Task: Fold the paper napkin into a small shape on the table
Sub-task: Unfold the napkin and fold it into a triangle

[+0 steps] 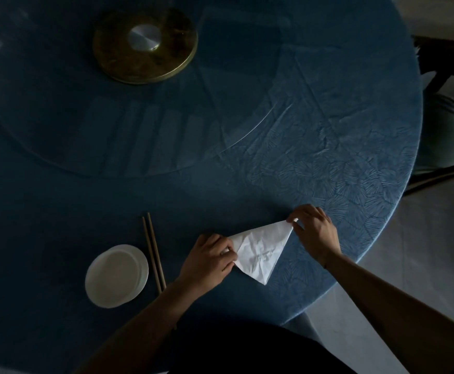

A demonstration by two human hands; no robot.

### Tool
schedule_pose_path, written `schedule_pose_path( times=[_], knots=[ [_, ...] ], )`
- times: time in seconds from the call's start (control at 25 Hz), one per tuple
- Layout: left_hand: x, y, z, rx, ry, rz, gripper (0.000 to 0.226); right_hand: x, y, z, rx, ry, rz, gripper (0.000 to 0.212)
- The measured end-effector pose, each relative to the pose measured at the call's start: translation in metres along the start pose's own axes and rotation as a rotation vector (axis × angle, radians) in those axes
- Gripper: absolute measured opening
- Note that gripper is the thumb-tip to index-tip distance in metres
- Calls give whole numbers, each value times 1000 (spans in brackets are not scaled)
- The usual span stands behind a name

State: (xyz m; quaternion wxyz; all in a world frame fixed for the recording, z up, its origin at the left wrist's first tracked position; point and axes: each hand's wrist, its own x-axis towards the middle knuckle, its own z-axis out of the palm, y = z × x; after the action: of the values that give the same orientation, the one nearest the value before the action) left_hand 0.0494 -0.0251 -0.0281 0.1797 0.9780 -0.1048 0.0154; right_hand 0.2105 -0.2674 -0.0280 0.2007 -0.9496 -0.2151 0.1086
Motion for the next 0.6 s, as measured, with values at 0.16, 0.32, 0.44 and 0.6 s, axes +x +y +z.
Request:
schedule_pose_path(
  times=[0.16,0.32,0.44,0.6],
  knots=[
    [-2,0,5,4,-30,1,6,1,-3,-3,12,6,7,12],
    [-7,-2,7,5,-62,-14,8,2,-4,-4,17,6,19,13],
    [-6,-2,7,-10,-70,-28,9,4,-3,-3,16,6,8,12],
    [-4,-1,6,-29,-85,-19,9,4,1,-3,22,-6,-7,12]
  ],
)
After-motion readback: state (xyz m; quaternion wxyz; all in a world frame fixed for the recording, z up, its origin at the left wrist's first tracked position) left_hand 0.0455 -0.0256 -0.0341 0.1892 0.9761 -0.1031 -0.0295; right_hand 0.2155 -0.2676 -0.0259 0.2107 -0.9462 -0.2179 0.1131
